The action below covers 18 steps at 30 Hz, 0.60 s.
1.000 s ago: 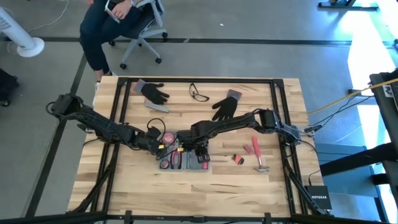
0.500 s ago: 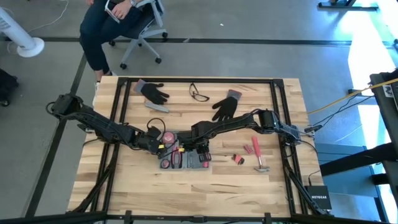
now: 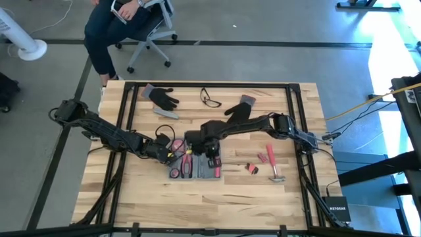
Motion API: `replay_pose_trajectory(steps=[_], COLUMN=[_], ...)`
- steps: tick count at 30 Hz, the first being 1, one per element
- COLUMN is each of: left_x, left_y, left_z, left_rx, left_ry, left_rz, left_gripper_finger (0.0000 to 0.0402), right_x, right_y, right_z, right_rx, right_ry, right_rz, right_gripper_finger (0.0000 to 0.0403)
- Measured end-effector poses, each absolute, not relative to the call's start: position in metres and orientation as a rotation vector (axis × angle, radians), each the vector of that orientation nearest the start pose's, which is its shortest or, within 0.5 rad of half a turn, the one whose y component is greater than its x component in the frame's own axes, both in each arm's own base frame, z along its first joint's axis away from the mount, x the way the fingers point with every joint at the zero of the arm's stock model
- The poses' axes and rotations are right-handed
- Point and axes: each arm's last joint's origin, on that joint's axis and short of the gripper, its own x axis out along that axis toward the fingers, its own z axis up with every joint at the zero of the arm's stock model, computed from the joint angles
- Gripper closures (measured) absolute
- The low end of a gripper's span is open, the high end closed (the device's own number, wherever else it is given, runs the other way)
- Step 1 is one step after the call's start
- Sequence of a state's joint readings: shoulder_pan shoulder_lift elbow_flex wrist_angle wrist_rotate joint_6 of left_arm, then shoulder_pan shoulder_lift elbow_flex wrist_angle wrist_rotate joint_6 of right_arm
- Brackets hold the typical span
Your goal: Prefit tool cases
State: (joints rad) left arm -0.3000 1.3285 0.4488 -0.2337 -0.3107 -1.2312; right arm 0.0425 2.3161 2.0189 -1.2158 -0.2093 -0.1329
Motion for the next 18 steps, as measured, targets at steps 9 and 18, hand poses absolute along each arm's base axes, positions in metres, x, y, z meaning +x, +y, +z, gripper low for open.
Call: replay_pose_trajectory(steps=[9,18], left_x=[0.195,0.195], left_y=[-0.051,-0.051], left_z=[0.124,0.124], left_rx=[-0.780,-0.768], left_ry=[0.881,0.883], left_rz=[0.636,0.627], left_gripper_finger=[0.0295,0.0295], right_x=[0.453,0.445], right_y=[-0.031,-0.057], right_z=[0.197,0.225], right_rx=[0.395,0.560], right_ry=[1.451,1.314], right_rz=[0.276,0.238], right_gripper_finger=[0.0386,0.0386])
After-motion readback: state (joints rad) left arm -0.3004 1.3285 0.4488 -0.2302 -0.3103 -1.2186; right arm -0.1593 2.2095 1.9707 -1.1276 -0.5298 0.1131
